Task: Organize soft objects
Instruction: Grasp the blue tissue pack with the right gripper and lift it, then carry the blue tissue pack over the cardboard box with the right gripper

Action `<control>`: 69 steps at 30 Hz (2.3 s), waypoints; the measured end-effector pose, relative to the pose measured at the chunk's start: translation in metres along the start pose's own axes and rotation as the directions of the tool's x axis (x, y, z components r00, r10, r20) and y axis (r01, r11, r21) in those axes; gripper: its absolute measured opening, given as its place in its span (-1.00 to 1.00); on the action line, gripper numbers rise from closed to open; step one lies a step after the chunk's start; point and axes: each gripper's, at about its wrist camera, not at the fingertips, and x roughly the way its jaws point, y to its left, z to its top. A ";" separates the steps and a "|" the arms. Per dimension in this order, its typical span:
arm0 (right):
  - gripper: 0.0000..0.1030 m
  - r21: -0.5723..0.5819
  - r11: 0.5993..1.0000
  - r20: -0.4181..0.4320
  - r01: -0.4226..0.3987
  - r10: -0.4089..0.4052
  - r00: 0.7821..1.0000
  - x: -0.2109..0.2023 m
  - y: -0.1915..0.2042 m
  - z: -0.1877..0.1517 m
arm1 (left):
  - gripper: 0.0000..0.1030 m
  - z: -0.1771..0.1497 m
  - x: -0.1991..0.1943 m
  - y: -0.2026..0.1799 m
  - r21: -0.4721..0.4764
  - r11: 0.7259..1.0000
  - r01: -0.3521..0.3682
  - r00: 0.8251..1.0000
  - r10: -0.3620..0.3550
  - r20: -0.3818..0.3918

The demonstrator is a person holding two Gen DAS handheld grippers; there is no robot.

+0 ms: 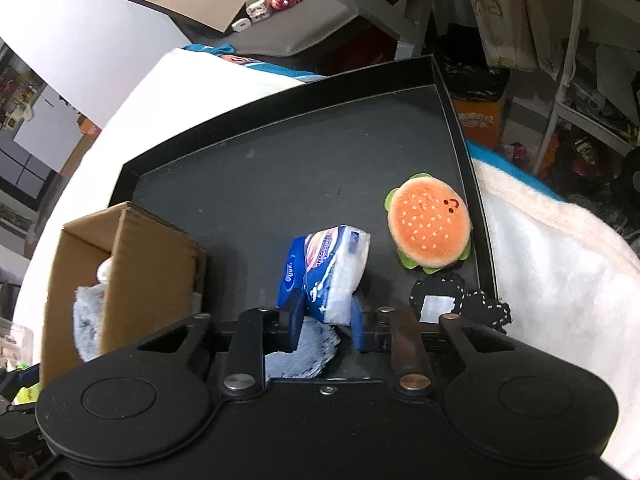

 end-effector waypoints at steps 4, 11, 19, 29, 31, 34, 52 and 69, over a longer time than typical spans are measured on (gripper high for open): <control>-0.60 0.004 1.000 0.011 -0.008 0.008 1.000 -0.009 0.001 -0.001 | 0.38 -0.001 0.000 0.001 -0.003 1.000 0.003 1.000 -0.003 0.008; -0.63 -0.022 1.000 0.041 -0.002 0.003 0.999 -0.026 0.012 -0.002 | 0.38 -0.001 0.000 0.010 -0.037 0.999 0.038 0.999 -0.037 0.018; -0.64 -0.065 0.997 0.067 0.045 -0.041 0.997 -0.042 0.025 -0.003 | 0.38 -0.003 0.000 0.013 -0.051 0.997 0.058 0.998 -0.057 0.024; -0.64 -0.141 0.986 0.091 0.088 -0.076 0.993 -0.054 0.052 -0.001 | 0.38 -0.005 0.000 0.021 -0.078 0.991 0.105 0.994 -0.102 0.032; -0.64 -0.153 0.984 0.099 0.087 -0.072 0.992 -0.057 0.059 0.000 | 0.38 -0.005 0.001 0.024 -0.089 0.988 0.123 0.992 -0.121 0.030; -0.63 -0.178 0.979 0.106 0.095 -0.077 0.991 -0.061 0.071 0.002 | 0.38 -0.005 0.003 0.029 -0.115 0.984 0.139 0.990 -0.137 0.032; -0.63 -0.325 0.936 0.146 0.132 -0.089 0.985 -0.078 0.149 0.007 | 0.03 -0.012 0.008 0.043 -0.158 0.963 0.216 0.976 -0.213 0.040; -0.63 -0.427 0.890 0.135 0.159 -0.111 0.985 -0.060 0.209 -0.003 | -0.12 -0.018 0.013 0.058 -0.197 0.938 0.284 0.959 -0.279 0.053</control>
